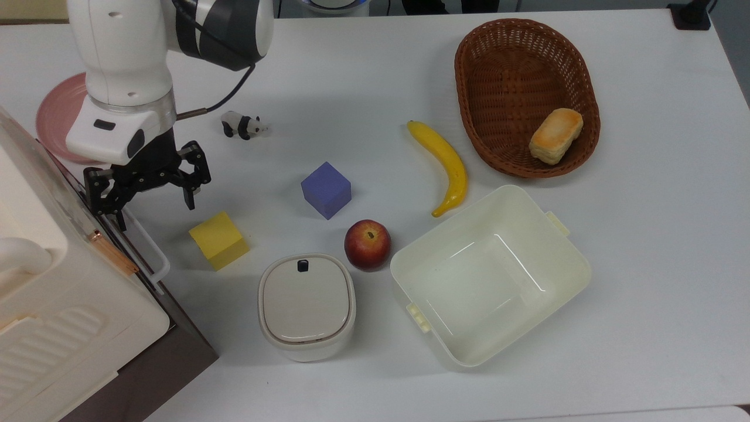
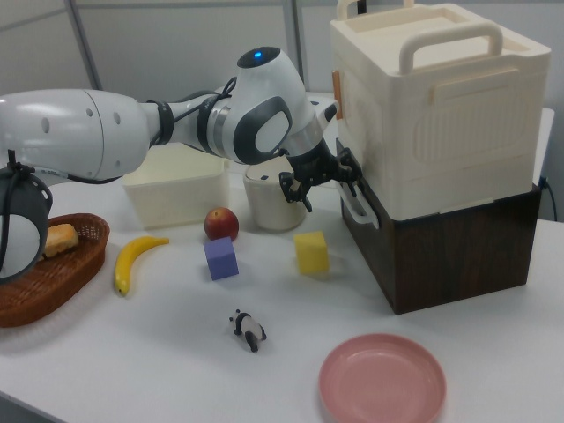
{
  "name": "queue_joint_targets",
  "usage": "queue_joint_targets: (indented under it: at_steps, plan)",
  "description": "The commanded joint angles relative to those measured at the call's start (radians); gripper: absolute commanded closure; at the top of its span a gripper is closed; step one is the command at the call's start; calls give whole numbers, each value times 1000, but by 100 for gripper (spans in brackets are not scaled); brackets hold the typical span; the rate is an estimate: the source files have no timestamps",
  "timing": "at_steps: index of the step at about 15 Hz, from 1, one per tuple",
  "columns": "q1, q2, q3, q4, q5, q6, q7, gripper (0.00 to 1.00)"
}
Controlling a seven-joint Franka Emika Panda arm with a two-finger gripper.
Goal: Slide open the drawer
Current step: 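Lower the gripper and close it on the white drawer handle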
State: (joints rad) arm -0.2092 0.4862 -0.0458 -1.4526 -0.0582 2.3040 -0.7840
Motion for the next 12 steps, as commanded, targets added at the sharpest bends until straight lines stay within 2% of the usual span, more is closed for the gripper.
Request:
queue_joint_targets:
  at_steps: [1, 12]
  plan:
    - [-6, 9, 9, 11, -17, 15, -18, 0]
    - [-7, 18, 9, 12, -23, 31, -17, 1]
